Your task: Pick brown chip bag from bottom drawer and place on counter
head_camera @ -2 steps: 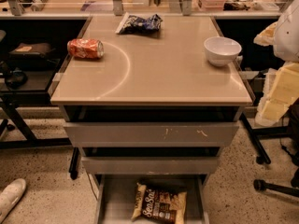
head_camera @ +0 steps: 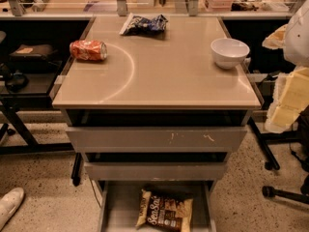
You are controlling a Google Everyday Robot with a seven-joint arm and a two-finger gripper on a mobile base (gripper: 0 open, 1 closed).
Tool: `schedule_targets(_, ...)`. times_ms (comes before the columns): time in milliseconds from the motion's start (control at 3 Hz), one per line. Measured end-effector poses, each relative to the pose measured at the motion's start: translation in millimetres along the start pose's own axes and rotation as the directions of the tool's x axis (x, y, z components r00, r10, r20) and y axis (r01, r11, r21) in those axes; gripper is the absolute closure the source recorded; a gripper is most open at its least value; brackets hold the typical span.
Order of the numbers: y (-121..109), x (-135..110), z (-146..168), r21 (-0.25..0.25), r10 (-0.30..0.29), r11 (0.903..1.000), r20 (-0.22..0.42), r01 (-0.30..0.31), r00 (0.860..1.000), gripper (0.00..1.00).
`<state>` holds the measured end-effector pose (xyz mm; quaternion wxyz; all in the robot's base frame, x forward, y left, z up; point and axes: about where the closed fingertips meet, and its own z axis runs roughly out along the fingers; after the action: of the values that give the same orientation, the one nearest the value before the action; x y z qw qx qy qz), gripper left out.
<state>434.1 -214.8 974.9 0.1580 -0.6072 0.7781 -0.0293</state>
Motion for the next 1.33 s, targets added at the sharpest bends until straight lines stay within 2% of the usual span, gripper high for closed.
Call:
schedule_targets(333,19.8,6.2,23.7,-0.041,0.000,0.9991,0.001,0.000,1.000,0.00)
schedule_targets(667,58.1,17.8,74.0,-0.104,0.002,0.9946,0.033,0.002,0.999,0.00)
schedule_targets(1000,97.2,35.4,130.7,-0.142,0.021,0.9899,0.071,-0.011,0.997,0.00)
schedule_targets(1333,155.6,65.1,215.3,-0.195,0.036,0.9806,0.058,-0.025,0.998,0.00)
